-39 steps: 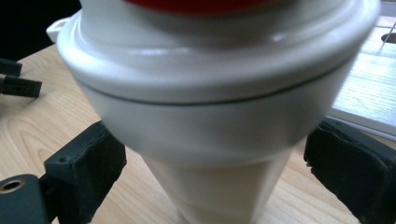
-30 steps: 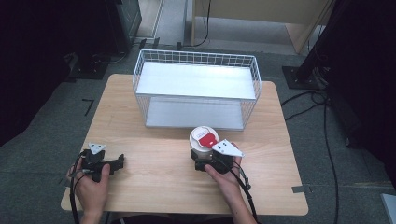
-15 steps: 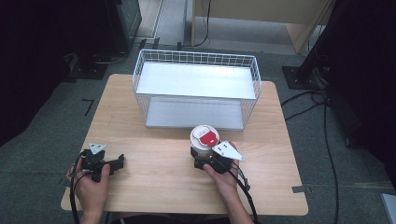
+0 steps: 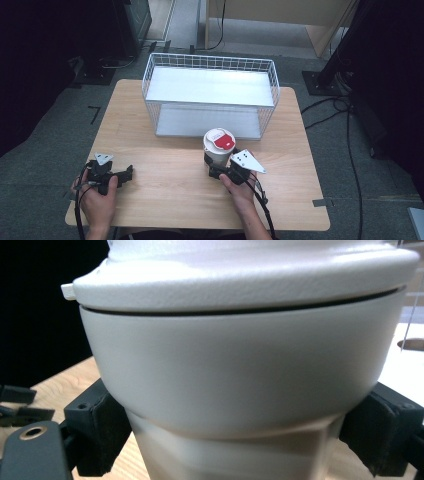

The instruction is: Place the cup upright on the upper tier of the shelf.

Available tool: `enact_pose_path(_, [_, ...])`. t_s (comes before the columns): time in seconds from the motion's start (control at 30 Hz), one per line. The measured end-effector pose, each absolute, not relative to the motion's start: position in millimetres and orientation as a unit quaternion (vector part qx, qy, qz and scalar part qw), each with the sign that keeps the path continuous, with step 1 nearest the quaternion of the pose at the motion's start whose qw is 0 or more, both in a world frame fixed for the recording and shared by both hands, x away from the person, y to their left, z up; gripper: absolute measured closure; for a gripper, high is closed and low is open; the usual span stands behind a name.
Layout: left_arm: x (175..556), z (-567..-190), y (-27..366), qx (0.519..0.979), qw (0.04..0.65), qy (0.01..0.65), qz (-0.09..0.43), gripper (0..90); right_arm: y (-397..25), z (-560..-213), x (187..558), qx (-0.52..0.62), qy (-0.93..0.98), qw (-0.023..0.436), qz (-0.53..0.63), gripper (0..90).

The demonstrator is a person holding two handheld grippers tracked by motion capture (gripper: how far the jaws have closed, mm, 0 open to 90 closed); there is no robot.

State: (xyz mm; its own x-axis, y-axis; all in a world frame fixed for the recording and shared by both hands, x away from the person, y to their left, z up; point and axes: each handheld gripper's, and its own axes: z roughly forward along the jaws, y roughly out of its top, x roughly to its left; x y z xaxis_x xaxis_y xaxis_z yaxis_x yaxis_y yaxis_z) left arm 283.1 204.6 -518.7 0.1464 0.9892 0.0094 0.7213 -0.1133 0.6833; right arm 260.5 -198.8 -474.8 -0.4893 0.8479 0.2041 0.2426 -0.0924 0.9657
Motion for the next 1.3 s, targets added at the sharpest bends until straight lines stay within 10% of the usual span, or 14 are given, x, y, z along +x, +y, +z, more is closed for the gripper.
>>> enact_pose_path(1.3, [283.5, -518.6, 204.6, 0.706, 0.275, 0.606, 0.243, 0.0, -193.1, -358.0, 291.2, 0.376, 0.557, 0.377, 0.638, 11.2])
